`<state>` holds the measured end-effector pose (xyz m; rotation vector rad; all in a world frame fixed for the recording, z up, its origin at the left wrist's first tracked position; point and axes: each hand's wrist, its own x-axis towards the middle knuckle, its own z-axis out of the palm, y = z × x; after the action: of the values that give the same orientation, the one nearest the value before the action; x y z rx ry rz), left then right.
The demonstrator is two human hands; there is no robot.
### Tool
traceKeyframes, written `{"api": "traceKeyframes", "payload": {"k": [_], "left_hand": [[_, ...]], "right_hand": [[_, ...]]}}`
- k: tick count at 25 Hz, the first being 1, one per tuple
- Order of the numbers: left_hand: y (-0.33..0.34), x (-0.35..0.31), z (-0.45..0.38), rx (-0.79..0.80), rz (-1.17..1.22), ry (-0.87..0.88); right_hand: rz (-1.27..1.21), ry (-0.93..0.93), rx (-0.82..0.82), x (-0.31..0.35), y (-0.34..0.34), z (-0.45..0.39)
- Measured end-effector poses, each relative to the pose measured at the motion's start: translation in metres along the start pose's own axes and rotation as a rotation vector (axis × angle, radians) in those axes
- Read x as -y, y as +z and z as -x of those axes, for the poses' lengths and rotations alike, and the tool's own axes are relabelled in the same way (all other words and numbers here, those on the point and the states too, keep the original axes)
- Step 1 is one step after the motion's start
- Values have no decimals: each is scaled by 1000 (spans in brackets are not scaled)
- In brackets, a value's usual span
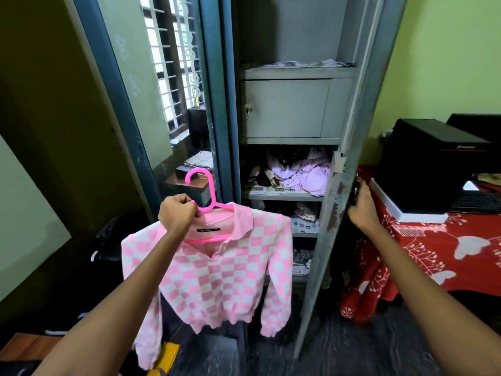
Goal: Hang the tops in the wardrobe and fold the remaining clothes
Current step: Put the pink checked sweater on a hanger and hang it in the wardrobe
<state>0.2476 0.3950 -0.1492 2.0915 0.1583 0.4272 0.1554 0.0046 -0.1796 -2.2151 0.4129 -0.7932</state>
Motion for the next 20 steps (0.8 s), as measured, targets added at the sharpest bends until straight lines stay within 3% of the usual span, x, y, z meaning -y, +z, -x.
{"api": "traceKeyframes", "payload": {"k": [4,9,13,15,16,17,18,20], "left_hand": [[10,-24,2,-1,6,-16],[33,-59,-6,18,36,-8],[53,-90,-6,59,81,14],[68,-101,-8,71,85,31],[75,-105,-10,77,92,36],[83,-108,-12,82,100,43],[91,-112,-13,86,104,45],[107,-120,-16,93,103,57]], "right_hand": [[-151,153,-193,4,-30,30],[-418,589,-470,-12,-50,41],[-509,691,-612,-10,-60,40],[-474,537,-851,10,-62,51],[-418,335,-982,30,-60,60],[-306,74,-1015,50,-54,67],[-221,-193,-943,63,-43,67],[-145,-447,-594,84,-11,51]]}}
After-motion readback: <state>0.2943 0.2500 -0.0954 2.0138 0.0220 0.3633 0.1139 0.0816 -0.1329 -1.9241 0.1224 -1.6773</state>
